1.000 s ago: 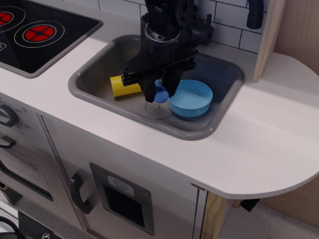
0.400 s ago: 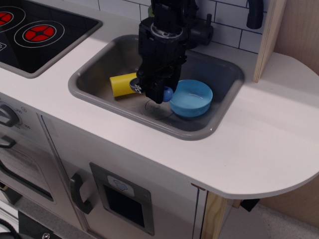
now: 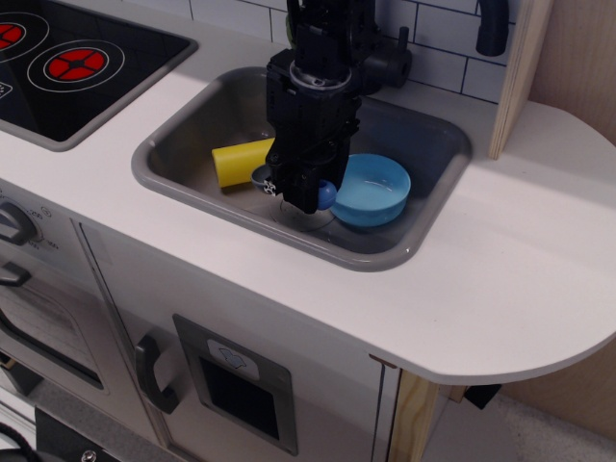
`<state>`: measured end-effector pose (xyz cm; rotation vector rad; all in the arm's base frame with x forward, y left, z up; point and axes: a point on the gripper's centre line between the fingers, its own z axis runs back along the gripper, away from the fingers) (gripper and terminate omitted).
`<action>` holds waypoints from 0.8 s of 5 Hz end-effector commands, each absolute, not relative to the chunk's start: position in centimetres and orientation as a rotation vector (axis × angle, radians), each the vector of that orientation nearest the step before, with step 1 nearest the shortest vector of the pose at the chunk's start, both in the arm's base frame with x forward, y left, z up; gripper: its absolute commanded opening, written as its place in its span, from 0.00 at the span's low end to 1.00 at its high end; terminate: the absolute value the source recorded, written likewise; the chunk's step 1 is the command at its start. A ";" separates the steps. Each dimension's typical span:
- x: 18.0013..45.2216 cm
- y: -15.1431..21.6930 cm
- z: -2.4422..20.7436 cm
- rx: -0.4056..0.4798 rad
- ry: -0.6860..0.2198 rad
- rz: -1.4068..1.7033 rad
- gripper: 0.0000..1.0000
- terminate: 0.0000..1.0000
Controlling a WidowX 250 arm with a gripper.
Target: Take spoon out of bowl sink
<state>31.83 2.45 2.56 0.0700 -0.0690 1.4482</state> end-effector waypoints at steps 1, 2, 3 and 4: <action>32.4 1.5 1.7 0.087 -0.103 1.450 0.00 0.00; 32.1 1.1 0.8 0.101 -0.111 1.429 0.00 0.00; 31.7 0.8 1.0 0.096 -0.112 1.380 1.00 0.00; 31.4 0.9 1.7 0.093 -0.131 1.355 1.00 0.00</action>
